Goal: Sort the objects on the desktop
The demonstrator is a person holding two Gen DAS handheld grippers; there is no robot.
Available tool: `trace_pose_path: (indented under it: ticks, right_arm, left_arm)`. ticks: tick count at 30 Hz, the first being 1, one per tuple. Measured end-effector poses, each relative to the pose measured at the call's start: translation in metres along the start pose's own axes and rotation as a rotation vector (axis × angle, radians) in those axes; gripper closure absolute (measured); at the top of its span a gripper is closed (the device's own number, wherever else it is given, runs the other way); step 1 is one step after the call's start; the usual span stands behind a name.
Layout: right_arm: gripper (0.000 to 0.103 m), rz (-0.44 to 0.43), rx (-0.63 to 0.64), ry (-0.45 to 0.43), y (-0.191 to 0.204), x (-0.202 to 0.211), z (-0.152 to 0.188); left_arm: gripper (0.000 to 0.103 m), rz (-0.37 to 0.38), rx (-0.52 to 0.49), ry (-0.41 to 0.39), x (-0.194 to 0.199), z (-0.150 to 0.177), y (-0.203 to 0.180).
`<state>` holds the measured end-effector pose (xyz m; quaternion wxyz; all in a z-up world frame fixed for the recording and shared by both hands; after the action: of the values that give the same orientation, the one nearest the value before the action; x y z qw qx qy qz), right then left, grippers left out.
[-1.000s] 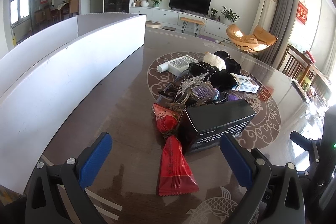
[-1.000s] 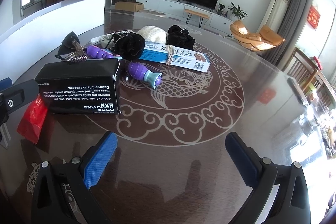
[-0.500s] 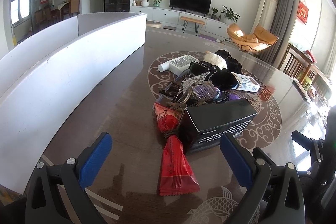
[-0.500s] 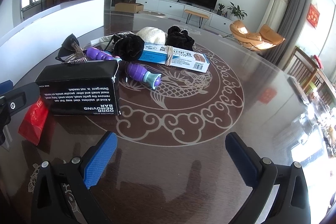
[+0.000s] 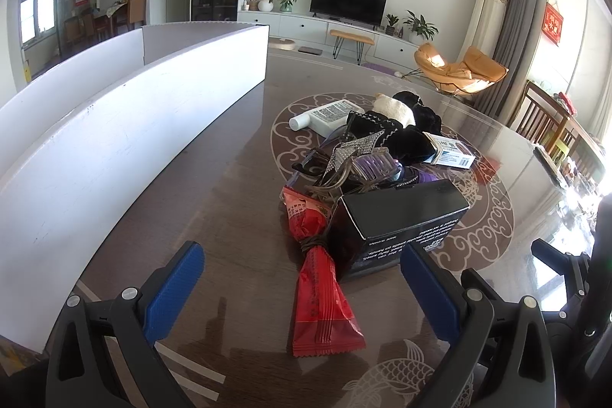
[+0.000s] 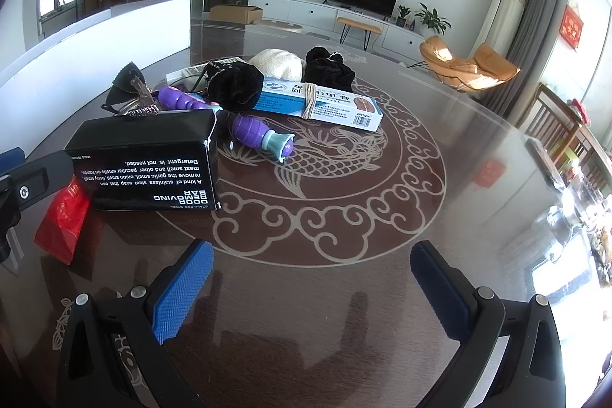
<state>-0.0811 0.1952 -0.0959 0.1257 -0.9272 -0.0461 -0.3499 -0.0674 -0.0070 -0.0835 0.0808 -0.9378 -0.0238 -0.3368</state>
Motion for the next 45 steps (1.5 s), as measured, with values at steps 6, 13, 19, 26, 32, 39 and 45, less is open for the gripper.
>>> trace_pose_path:
  ticks: [6,13,19,26,32,39,45]
  right_arm:
    - [0.0,0.0,-0.002,-0.002,-0.0002,0.0001,-0.0002]
    - [0.0,-0.002,0.0,0.0,0.0005,-0.0002,-0.0001]
    - [0.0,-0.003,0.002,0.003,0.0006,0.0003,0.0004]
    - [0.0,-0.004,0.002,0.004,0.0009,0.0004,0.0004]
    - [0.0,-0.004,0.001,0.003,0.0012,0.0004,0.0002]
    - [0.0,-0.004,0.001,0.003,0.0007,0.0006,0.0004]
    - [0.0,-0.005,0.001,0.003,0.0008,0.0007,0.0005]
  left_arm:
    - [0.0,-0.001,-0.001,0.0,0.0,0.0004,0.0007]
    - [0.0,-0.005,-0.006,0.001,-0.0003,0.0017,0.0017]
    - [0.0,-0.004,0.004,0.004,-0.0007,0.0013,0.0017]
    - [0.0,-0.004,0.007,0.004,0.0009,0.0008,0.0018]
    - [0.0,-0.004,0.007,0.004,0.0009,0.0008,0.0018]
    - [0.0,-0.004,0.007,0.004,0.0009,0.0008,0.0017]
    - [0.0,-0.005,0.007,0.004,0.0011,0.0008,0.0017]
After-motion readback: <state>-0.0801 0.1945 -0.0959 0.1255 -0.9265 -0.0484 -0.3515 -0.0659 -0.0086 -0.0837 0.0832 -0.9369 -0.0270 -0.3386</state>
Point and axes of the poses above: each gripper's, at about its wrist camera, not at the fingertips, and x roughly against the way its jaws point, y to its left, z to its underside, the point moved 8 cm from there along -x, roughly the way its jaws point, and after that the axes turned 4 degrees about -y, right-handed, at the moved point
